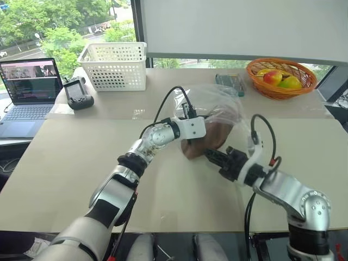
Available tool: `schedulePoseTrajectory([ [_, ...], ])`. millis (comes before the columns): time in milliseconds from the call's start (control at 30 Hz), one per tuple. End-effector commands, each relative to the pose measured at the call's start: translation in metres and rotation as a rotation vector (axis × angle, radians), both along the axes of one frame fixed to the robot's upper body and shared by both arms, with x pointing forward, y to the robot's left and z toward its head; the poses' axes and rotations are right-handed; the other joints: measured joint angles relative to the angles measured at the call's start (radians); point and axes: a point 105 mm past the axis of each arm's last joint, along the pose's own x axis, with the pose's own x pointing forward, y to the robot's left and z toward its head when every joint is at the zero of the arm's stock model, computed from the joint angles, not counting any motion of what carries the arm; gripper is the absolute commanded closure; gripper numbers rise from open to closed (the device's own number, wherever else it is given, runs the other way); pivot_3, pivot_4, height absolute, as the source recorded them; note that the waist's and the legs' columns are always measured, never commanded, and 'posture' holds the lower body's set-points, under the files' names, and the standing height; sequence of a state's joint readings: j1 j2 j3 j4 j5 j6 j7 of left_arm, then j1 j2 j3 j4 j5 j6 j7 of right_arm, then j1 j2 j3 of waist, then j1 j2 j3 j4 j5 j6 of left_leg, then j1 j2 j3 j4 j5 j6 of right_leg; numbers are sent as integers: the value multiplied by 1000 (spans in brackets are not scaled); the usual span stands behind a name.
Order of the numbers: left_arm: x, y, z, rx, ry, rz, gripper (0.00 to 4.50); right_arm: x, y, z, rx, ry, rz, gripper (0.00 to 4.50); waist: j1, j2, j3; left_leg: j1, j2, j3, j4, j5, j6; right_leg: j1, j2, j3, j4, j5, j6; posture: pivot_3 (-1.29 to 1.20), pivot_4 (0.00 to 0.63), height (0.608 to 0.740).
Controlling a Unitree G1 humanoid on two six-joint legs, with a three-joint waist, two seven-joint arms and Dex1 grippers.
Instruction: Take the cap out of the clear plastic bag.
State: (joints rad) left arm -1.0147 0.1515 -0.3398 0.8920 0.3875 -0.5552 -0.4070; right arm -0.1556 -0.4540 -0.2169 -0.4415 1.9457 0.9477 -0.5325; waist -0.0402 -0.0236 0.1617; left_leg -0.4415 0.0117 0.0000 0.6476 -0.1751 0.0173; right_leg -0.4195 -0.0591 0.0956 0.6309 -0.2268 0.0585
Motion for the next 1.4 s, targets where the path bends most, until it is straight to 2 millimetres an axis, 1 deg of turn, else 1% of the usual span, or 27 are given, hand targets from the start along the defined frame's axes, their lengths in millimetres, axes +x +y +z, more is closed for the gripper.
schedulePoseTrajectory([
  [33,-3,-5,13,-30,-38,-25,4500,-3,-29,24,66,-123,-28,4476,1,0,0,0,0,0,0,0,0,0,0,0,0,0,0,0,150,740],
  [100,-3,-4,13,-29,-38,-26,4500,1,-45,33,113,-165,-62,4476,1,0,0,0,0,0,0,0,0,1,0,0,0,0,0,0,150,740],
  [167,-3,-3,12,-27,-38,-23,4500,0,-55,37,98,-187,-52,4476,-1,0,0,1,0,0,0,0,0,1,0,0,1,0,0,0,150,740],
  [233,-1,0,11,-21,-36,-14,4500,-9,-61,43,52,-227,12,4476,-2,0,0,1,0,0,0,0,0,1,1,0,1,0,0,0,150,740],
  [333,4,10,8,-4,-36,18,4500,-38,-71,52,-114,-254,173,4476,2,1,0,1,0,0,0,0,0,0,1,0,0,0,0,0,150,740],
  [400,9,17,8,3,-36,44,4500,-62,-68,61,-193,-275,309,4476,4,1,0,0,0,0,-1,0,0,0,0,0,0,-1,1,0,150,740],
  [433,11,22,9,-5,-31,61,4500,-71,-67,67,-214,-294,356,4476,4,1,0,0,0,0,-1,0,0,0,0,0,-1,-1,1,0,150,740],
  [500,15,33,9,-2,-29,88,4500,-85,-63,79,-337,-344,410,4476,2,0,0,1,0,0,-1,0,0,1,0,0,0,-1,1,0,150,740],
  [600,17,41,4,31,-30,102,4500,-97,-57,82,-448,-349,467,4476,1,-1,0,1,-1,0,1,0,0,2,0,1,0,-1,1,0,150,740],
  [700,18,43,6,39,-35,102,4500,-110,-47,95,-472,-439,555,4476,3,-2,0,2,1,0,1,0,0,3,1,0,0,-1,1,0,150,740],
  [767,20,43,9,39,-44,106,4500,-112,-40,101,-425,-481,601,4476,5,-2,1,2,0,0,1,0,0,3,1,0,0,-1,1,0,150,740],
  [800,21,43,11,38,-47,108,4500,-112,-37,100,-401,-477,623,4476,6,-3,1,2,0,0,1,0,0,3,1,0,-1,-1,1,0,150,740],
  [900,23,39,18,25,-63,111,4500,-95,-37,84,-263,-388,579,4476,10,-6,1,2,0,0,2,0,0,4,1,0,-1,-1,1,0,150,740],
  [933,23,37,19,23,-66,109,4500,-92,-37,79,-226,-368,574,4476,13,-7,1,2,0,0,2,0,0,4,1,-1,-1,0,1,0,150,740],
  [967,22,36,20,24,-71,104,4500,-94,-34,79,-191,-374,594,4476,16,-7,1,2,0,0,2,0,0,4,1,0,-1,0,1,0,150,740],
  [1033,22,35,20,33,-83,97,4500,-100,-34,90,-121,-444,635,4476,24,-6,1,2,0,0,2,0,0,4,0,0,-1,0,1,0,150,740],
  [1067,22,36,21,37,-89,98,4500,-102,-38,98,-91,-485,645,4476,26,-6,1,2,0,0,2,0,0,3,0,0,-1,-1,1,0,150,740],
  [1133,24,42,23,48,-97,113,4500,-99,-54,116,-48,-570,597,4476,28,-7,1,1,0,0,2,0,0,2,0,0,-1,0,1,0,150,740],
  [1167,25,45,23,51,-100,119,4500,-98,-61,122,-31,-594,578,4476,28,-7,1,1,0,0,2,0,0,2,0,0,-1,0,1,0,150,740],
  [1200,28,53,23,63,-102,139,4500,-93,-76,134,-22,-656,489,4476,28,-7,1,1,0,0,2,0,0,2,0,0,-1,0,1,0,150,740],
  [1267,31,64,22,79,-105,165,4500,-85,-101,150,-8,-723,344,4476,27,-8,2,1,0,0,3,0,0,3,0,0,-1,0,1,0,150,740],
  [1333,32,71,22,84,-105,179,4500,-77,-116,154,-23,-727,222,4476,27,-8,2,2,0,0,3,0,0,3,0,0,0,0,1,0,150,740],
  [1367,32,76,22,85,-105,187,4500,-68,-126,155,-44,-722,118,4476,28,-7,1,2,0,0,3,0,0,3,1,0,0,0,1,0,150,740],
  [1400,32,79,22,86,-105,192,4500,-62,-132,155,-57,-717,50,4476,28,-7,1,2,0,0,2,0,0,3,0,0,0,0,1,0,150,740],
])
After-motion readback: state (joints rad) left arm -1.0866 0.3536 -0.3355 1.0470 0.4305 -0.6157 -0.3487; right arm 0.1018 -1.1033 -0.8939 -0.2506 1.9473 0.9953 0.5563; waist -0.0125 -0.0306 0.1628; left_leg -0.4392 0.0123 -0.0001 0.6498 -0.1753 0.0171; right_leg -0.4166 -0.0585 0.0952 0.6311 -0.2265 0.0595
